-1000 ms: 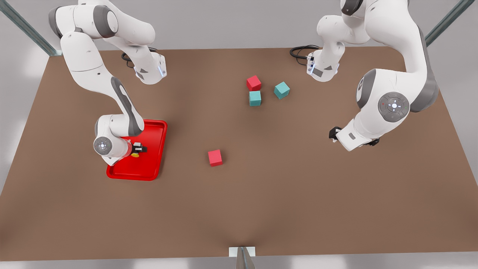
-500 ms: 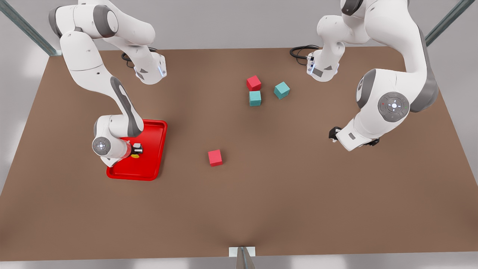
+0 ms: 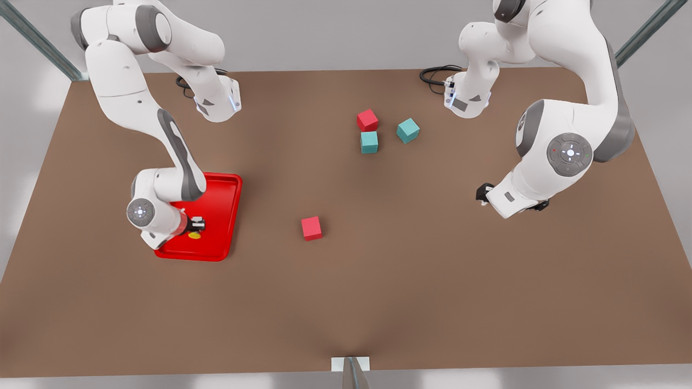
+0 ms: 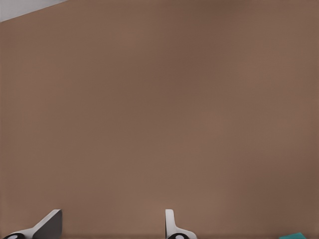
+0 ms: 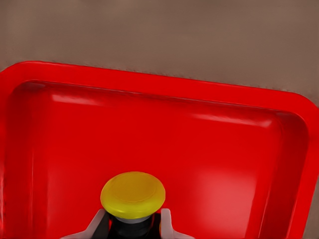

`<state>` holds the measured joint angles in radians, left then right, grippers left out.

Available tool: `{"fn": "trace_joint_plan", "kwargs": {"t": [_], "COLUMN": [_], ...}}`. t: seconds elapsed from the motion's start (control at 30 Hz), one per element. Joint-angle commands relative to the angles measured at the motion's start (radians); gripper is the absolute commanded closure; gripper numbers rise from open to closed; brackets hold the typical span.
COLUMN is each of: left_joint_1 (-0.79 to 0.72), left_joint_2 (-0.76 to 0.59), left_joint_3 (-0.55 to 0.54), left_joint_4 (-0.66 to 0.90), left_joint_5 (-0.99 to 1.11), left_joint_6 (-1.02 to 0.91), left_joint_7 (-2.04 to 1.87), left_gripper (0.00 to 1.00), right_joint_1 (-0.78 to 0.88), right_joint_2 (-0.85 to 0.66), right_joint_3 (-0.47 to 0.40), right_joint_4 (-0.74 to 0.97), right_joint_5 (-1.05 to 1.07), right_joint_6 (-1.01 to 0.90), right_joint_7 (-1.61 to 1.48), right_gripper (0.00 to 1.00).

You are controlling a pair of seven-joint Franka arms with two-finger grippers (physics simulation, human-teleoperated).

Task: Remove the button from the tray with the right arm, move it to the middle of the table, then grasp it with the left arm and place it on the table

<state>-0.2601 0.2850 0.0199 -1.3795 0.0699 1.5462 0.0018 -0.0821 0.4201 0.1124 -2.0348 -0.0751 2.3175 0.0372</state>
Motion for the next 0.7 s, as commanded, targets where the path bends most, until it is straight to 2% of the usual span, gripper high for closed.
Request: {"fn": "trace_joint_plan", "kwargs": {"t": [0.0,0.07,0.2,0.27,0.43,0.67], "left_joint_1": [-0.001,-0.001,-0.002,-0.002,-0.002,-0.002], "left_joint_2": [-0.001,-0.001,-0.001,-0.001,-0.001,-0.001], "left_joint_3": [0.0,0.0,0.0,0.0,0.0,0.0], "left_joint_4": [0.0,0.0,0.0,0.0,0.0,0.0], "left_joint_5": [0.001,0.001,0.001,0.001,0.001,0.001], "left_joint_6": [-0.001,-0.001,-0.003,-0.003,-0.003,-0.008], "left_joint_7": [0.0,0.0,0.0,0.0,-0.002,-0.002], "left_gripper": [0.0,0.0,0.0,0.0,0.0,0.0], "right_joint_1": [0.004,0.007,0.019,0.045,0.186,0.429], "right_joint_2": [-0.001,-0.001,0.002,0.006,0.023,0.244], "right_joint_3": [0.023,0.067,0.147,0.19,0.19,0.188], "right_joint_4": [0.033,0.073,0.245,0.292,0.323,0.597], "right_joint_5": [0.02,0.058,0.061,0.063,0.095,0.084], "right_joint_6": [-0.013,-0.036,-0.214,-0.214,-0.202,-0.202], "right_joint_7": [0.007,0.032,0.124,0.184,0.417,0.8], "right_gripper": [0.56,0.56,0.58,0.58,0.58,0.58]}}
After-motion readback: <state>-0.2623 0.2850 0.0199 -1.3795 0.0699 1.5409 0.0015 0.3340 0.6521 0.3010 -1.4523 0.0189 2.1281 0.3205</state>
